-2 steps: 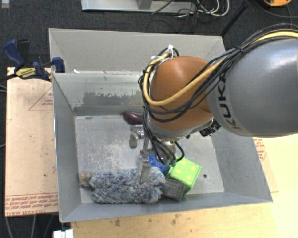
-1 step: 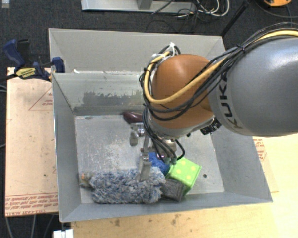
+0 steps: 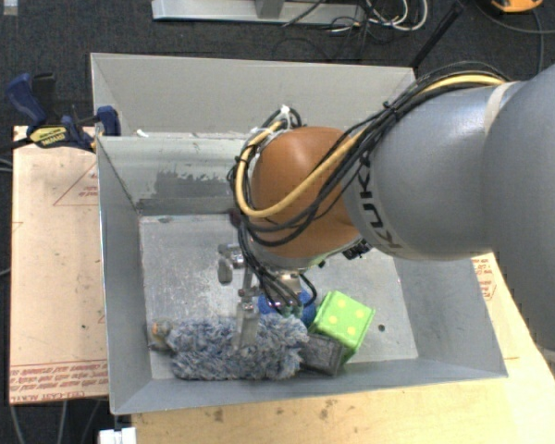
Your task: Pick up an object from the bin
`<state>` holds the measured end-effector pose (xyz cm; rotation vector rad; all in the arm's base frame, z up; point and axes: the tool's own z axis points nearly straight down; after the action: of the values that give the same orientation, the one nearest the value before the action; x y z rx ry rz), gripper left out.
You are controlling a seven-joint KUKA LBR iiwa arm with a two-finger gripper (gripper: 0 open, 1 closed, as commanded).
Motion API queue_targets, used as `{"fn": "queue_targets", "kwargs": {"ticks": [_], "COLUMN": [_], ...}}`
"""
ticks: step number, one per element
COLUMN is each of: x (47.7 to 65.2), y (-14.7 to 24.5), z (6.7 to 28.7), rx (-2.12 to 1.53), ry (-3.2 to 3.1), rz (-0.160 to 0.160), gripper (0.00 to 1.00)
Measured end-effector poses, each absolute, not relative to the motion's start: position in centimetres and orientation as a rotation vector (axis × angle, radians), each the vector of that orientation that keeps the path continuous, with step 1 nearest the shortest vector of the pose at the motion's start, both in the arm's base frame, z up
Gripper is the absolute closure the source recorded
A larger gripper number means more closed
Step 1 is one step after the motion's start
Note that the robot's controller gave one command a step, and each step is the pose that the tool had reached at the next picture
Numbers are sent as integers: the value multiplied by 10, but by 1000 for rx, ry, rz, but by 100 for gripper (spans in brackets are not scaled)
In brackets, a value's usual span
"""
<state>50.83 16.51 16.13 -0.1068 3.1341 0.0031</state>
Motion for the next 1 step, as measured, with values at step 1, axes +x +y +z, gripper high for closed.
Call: {"fn": "queue_targets", "kwargs": {"ticks": [1], "x": [494], "y": [170], "z": [92], "rx": [-275], "ry": [3132], "rz": [2], "gripper": [0]}}
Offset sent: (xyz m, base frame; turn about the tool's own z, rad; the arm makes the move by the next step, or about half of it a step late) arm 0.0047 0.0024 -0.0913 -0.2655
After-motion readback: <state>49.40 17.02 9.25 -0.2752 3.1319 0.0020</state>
